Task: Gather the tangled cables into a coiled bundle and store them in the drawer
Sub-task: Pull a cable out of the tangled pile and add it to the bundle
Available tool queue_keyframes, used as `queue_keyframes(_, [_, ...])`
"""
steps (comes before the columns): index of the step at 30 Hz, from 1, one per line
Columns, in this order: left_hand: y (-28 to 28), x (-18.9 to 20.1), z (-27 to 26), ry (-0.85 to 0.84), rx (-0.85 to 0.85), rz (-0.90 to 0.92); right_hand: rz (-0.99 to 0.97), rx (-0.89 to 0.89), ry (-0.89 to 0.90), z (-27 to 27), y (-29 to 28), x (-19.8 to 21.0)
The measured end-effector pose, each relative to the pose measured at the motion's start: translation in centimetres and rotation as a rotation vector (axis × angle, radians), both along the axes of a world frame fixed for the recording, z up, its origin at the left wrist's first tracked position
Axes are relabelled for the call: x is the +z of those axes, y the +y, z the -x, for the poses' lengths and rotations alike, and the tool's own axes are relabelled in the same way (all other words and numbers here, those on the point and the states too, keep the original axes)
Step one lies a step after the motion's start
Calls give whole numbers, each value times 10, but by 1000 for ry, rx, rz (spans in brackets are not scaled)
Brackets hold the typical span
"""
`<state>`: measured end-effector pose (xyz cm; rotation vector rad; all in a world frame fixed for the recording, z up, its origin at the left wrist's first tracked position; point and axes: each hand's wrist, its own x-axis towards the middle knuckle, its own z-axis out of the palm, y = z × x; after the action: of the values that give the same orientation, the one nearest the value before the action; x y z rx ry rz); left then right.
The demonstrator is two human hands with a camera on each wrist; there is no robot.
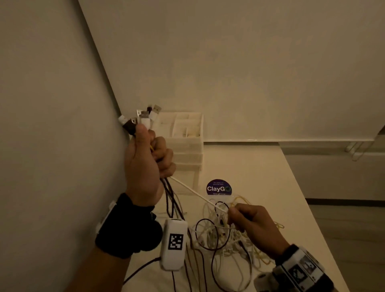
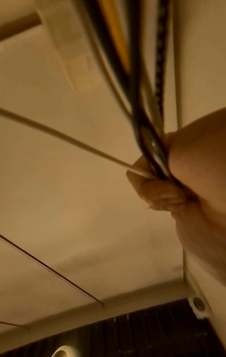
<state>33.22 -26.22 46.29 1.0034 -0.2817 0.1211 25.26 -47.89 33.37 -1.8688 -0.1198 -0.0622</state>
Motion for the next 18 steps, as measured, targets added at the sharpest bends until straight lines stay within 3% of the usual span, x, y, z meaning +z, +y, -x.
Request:
queue_keyframes(2, [5, 4, 7, -25, -14, -79, 29, -54, 12, -1, -4, -4])
queue_keyframes(6, [-15, -17, 26, -115, -61, -728, -97, -113, -50, -9, -1, 15])
queue_keyframes(9, [-44, -46, 35, -136, -194, -953, -225, -62, -144, -18, 7, 46])
queue_keyframes(13, [-58, -63, 31, -151, -82, -910, -394, 20, -138, -26, 7, 63])
queue_keyframes(18, [-55, -44, 15, -163, 99, -722, -365, -11, -59, -26, -3, 46])
